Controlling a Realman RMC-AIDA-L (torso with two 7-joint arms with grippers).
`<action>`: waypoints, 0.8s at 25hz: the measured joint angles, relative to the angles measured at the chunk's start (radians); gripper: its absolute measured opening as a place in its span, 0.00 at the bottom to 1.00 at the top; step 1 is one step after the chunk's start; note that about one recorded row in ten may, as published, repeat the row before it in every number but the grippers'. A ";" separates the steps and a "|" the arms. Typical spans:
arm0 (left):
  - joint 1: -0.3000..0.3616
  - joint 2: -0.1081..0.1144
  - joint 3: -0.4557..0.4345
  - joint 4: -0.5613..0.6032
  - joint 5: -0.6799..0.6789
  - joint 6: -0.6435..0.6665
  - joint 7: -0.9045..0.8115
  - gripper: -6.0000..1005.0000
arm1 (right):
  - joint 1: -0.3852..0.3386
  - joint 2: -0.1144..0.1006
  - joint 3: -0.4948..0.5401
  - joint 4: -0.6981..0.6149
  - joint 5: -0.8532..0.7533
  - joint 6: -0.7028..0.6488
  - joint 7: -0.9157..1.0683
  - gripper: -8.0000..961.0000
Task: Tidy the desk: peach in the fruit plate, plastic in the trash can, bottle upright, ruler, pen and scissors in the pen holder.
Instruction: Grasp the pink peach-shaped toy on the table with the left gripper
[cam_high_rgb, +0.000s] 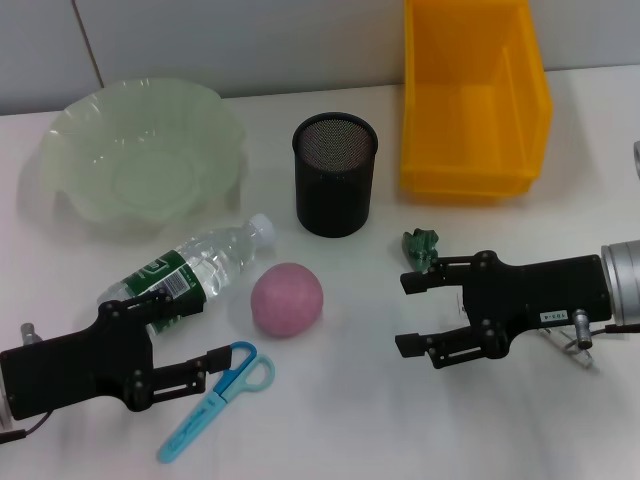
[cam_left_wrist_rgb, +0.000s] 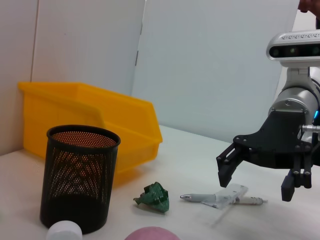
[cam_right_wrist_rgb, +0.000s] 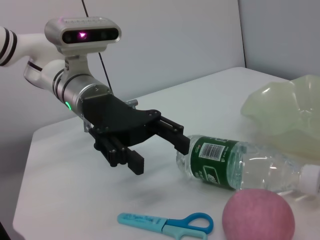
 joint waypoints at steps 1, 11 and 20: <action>0.000 0.000 0.000 0.000 0.000 0.000 0.000 0.78 | 0.000 0.000 0.000 -0.001 0.000 0.000 0.000 0.86; -0.002 -0.002 -0.002 -0.001 -0.001 -0.003 0.000 0.78 | 0.000 -0.002 -0.003 -0.001 -0.001 0.008 0.002 0.85; -0.038 -0.005 -0.004 -0.061 -0.043 -0.102 0.016 0.78 | -0.030 -0.004 0.005 -0.002 -0.004 0.010 0.014 0.85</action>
